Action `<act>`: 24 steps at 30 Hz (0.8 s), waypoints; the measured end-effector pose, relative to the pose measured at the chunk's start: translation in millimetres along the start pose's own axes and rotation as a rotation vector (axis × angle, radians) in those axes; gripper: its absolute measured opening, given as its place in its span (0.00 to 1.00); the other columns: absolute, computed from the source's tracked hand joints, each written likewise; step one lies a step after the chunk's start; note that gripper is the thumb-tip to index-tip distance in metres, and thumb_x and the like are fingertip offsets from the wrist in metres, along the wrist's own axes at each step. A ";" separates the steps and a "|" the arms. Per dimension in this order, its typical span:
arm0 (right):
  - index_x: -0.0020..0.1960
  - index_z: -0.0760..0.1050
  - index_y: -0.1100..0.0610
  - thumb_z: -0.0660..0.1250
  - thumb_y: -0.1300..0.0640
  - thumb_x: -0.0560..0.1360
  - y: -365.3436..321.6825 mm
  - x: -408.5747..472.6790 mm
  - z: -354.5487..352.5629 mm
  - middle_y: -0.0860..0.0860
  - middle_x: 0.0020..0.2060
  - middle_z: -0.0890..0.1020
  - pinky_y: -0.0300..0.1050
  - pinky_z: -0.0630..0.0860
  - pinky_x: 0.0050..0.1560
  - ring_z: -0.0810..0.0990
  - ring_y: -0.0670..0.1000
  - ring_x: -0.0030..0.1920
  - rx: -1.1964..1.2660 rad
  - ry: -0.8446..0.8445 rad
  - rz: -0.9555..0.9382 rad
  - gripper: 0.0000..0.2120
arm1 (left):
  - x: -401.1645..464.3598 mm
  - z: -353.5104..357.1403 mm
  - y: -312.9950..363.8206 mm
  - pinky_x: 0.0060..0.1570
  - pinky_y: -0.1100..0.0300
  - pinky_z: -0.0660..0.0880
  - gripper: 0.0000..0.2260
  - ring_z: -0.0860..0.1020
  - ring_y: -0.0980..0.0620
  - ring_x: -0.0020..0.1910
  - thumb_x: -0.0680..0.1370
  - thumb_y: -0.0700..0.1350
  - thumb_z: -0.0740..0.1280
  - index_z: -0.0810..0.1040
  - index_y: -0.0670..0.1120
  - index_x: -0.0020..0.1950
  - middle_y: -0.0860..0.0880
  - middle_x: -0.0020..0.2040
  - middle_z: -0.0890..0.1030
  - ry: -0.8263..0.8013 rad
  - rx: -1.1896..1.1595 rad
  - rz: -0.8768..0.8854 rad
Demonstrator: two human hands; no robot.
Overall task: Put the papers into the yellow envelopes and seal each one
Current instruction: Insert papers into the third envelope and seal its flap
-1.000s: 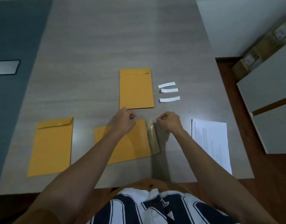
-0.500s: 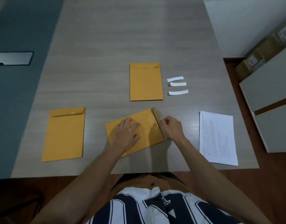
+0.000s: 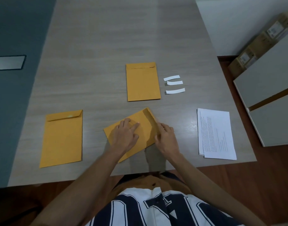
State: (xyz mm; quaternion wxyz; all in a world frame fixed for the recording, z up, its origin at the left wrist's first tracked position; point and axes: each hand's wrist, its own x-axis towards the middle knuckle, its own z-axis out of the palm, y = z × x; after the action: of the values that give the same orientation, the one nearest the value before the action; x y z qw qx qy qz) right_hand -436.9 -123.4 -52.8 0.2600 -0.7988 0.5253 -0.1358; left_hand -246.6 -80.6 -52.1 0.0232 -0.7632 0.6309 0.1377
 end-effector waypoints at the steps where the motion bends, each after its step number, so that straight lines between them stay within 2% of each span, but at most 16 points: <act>1: 0.71 0.70 0.60 0.63 0.63 0.77 -0.2 -1.0 -2.7 0.57 0.60 0.75 0.45 0.71 0.61 0.71 0.55 0.60 0.072 0.018 0.063 0.22 | -0.6 0.2 -0.3 0.59 0.49 0.68 0.24 0.67 0.44 0.66 0.76 0.50 0.61 0.69 0.57 0.73 0.44 0.70 0.67 0.006 0.001 0.002; 3: 0.67 0.73 0.58 0.62 0.66 0.77 1.8 -1.2 -6.6 0.56 0.53 0.74 0.45 0.74 0.57 0.73 0.53 0.55 0.158 0.077 0.140 0.19 | -0.7 0.1 -0.3 0.58 0.49 0.68 0.24 0.67 0.44 0.66 0.76 0.51 0.61 0.68 0.57 0.74 0.44 0.70 0.67 0.006 0.006 0.001; 6: 0.65 0.75 0.59 0.63 0.66 0.77 3.8 -2.4 -6.6 0.53 0.49 0.74 0.46 0.76 0.51 0.73 0.50 0.50 0.134 0.086 0.072 0.17 | -0.2 -0.4 0.8 0.59 0.50 0.67 0.25 0.66 0.44 0.67 0.77 0.52 0.60 0.66 0.57 0.75 0.44 0.71 0.66 -0.012 0.026 -0.001; 11: 0.64 0.75 0.63 0.70 0.58 0.73 9.7 -6.8 6.4 0.57 0.54 0.78 0.48 0.78 0.51 0.76 0.56 0.52 -0.133 0.045 -0.093 0.20 | 0.5 -0.4 0.2 0.60 0.49 0.67 0.25 0.66 0.44 0.67 0.77 0.52 0.61 0.66 0.57 0.75 0.44 0.70 0.67 -0.014 0.029 -0.001; 16: 0.63 0.75 0.62 0.63 0.51 0.76 12.8 -11.7 13.2 0.58 0.57 0.79 0.50 0.78 0.47 0.77 0.56 0.51 -0.321 0.005 -0.171 0.21 | 1.7 -1.5 1.2 0.61 0.49 0.66 0.25 0.65 0.43 0.68 0.77 0.52 0.61 0.66 0.57 0.75 0.43 0.71 0.66 -0.020 0.039 -0.002; 19: 0.64 0.76 0.62 0.59 0.47 0.76 10.1 -16.5 14.8 0.57 0.62 0.78 0.52 0.78 0.48 0.77 0.57 0.55 -0.400 -0.061 -0.176 0.24 | 1.9 -1.7 2.2 0.62 0.49 0.66 0.25 0.65 0.44 0.68 0.77 0.52 0.61 0.67 0.57 0.75 0.43 0.71 0.67 -0.018 0.034 -0.005; 24: 0.70 0.72 0.60 0.56 0.44 0.79 12.7 -16.4 14.5 0.57 0.70 0.73 0.54 0.75 0.56 0.73 0.58 0.67 -0.459 -0.167 -0.160 0.27 | 9.2 -7.0 8.1 0.61 0.50 0.65 0.21 0.66 0.44 0.67 0.76 0.50 0.62 0.73 0.52 0.70 0.44 0.69 0.69 0.007 -0.045 -0.027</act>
State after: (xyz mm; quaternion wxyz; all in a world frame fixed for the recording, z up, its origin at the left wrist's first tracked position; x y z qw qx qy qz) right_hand -446.3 -108.4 -70.9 0.1028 -0.8844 0.4540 0.0333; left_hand -251.7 -92.5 -46.5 0.0059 -0.7724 0.6174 0.1489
